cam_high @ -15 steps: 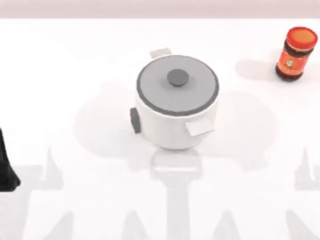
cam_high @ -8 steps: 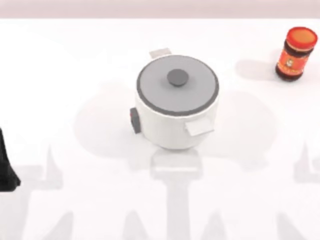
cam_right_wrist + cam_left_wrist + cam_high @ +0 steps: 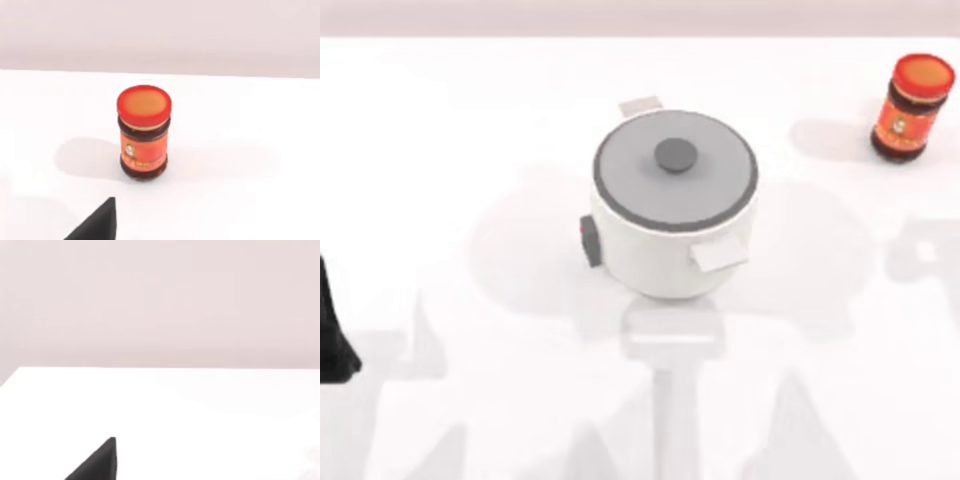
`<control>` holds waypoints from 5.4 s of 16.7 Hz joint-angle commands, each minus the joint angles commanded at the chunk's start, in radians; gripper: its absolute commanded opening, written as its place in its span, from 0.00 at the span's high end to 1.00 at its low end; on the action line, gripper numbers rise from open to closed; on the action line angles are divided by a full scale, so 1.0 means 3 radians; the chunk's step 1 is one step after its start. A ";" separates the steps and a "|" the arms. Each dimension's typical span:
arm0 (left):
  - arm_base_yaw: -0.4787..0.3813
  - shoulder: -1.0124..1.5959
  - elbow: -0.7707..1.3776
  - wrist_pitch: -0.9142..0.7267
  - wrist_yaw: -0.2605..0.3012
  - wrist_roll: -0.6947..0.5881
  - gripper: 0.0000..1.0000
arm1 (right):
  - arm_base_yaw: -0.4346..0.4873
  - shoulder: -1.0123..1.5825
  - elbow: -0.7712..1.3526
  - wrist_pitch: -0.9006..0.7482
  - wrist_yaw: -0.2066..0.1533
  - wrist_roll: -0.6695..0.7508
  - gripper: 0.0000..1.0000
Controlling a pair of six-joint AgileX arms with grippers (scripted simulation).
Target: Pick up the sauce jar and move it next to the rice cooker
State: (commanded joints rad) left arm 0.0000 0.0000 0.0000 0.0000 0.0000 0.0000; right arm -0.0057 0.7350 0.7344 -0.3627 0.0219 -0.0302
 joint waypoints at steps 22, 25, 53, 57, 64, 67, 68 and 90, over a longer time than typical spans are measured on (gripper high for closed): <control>0.0000 0.0000 0.0000 0.0000 0.0000 0.0000 0.00 | 0.0170 0.5794 0.5582 -0.2806 -0.0145 -0.0253 0.00; 0.0000 0.0000 0.0000 0.0000 0.0000 0.0000 0.00 | 0.0170 0.5828 0.5617 -0.2822 -0.0147 -0.0255 0.00; 0.0000 0.0000 0.0000 0.0000 0.0000 0.0000 0.00 | 0.0181 0.6067 0.5426 -0.2392 -0.0140 -0.0243 1.00; 0.0000 0.0000 0.0000 0.0000 0.0000 0.0000 0.00 | 0.0181 0.6067 0.5426 -0.2392 -0.0140 -0.0243 1.00; 0.0000 0.0000 0.0000 0.0000 0.0000 0.0000 0.00 | 0.0185 0.5934 0.5296 -0.2402 -0.0146 -0.0241 1.00; 0.0000 0.0000 0.0000 0.0000 0.0000 0.0000 0.00 | 0.0204 0.5494 0.4892 -0.2435 -0.0149 -0.0226 1.00; 0.0000 0.0000 0.0000 0.0000 0.0000 0.0000 0.00 | 0.0211 0.5298 0.4726 -0.2450 -0.0149 -0.0219 1.00; 0.0000 0.0000 0.0000 0.0000 0.0000 0.0000 0.00 | 0.1000 0.3975 0.2682 -0.1766 0.0158 0.1082 1.00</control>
State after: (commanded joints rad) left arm 0.0000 0.0000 0.0000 0.0000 0.0000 0.0000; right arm 0.2945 1.9276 1.5390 -0.8924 0.0692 0.2945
